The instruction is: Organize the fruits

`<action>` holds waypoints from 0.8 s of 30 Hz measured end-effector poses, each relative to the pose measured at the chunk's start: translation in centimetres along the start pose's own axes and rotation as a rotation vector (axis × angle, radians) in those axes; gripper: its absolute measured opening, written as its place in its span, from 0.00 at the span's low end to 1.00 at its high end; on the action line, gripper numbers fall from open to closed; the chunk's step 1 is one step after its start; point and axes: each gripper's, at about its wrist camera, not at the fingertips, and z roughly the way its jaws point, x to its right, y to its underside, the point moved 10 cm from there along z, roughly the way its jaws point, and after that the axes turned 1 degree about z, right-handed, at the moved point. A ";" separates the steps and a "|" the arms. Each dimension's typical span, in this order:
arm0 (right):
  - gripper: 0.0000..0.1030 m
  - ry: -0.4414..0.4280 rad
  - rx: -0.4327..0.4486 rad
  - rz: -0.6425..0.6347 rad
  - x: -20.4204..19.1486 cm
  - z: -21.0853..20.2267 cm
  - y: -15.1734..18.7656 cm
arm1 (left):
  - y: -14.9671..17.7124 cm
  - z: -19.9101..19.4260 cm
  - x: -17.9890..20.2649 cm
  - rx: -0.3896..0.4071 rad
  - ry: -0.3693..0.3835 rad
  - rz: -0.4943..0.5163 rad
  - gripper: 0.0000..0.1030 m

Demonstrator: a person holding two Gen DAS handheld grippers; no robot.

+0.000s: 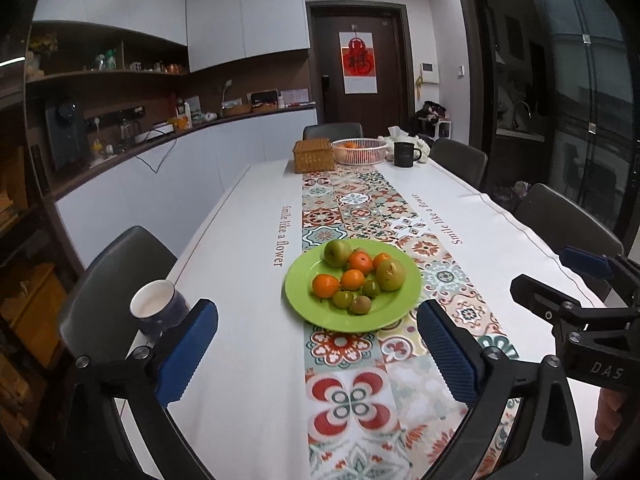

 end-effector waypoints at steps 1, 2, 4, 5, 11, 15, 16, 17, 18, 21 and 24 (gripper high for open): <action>0.85 0.002 0.003 0.000 0.0 -0.4 0.1 | 0.3 -0.6 0.1 0.001 0.002 -0.005 0.99; 0.86 0.006 0.008 0.002 0.1 -1.0 0.3 | 0.6 -1.0 0.2 0.002 0.004 -0.009 1.00; 0.87 0.011 0.020 0.012 0.3 -2.3 0.9 | 1.1 -1.8 0.5 0.003 0.006 -0.018 1.00; 0.88 0.012 0.023 0.014 0.3 -2.6 1.0 | 1.3 -2.2 0.5 0.005 0.007 -0.019 1.00; 0.89 0.022 0.040 0.014 0.3 -5.0 2.4 | 2.4 -4.5 0.8 0.023 -0.004 -0.022 1.00; 0.89 0.022 0.043 0.021 0.3 -6.0 3.3 | 3.3 -5.6 0.9 0.028 -0.010 -0.022 1.00; 0.89 0.023 0.044 0.021 0.3 -6.2 3.5 | 3.5 -5.8 1.0 0.027 -0.007 -0.024 1.00; 0.90 0.024 0.045 0.021 0.3 -6.5 3.8 | 3.7 -6.0 1.1 0.027 -0.004 -0.027 1.00; 0.89 0.021 0.045 0.023 0.3 -6.6 4.0 | 3.9 -6.1 1.2 0.027 -0.003 -0.029 1.00; 0.89 0.017 0.046 0.027 0.3 -7.1 4.5 | 4.3 -6.5 1.4 0.025 0.002 -0.036 1.00; 0.89 0.015 0.045 0.035 0.3 -7.3 4.8 | 4.6 -6.7 1.4 0.024 0.004 -0.042 1.00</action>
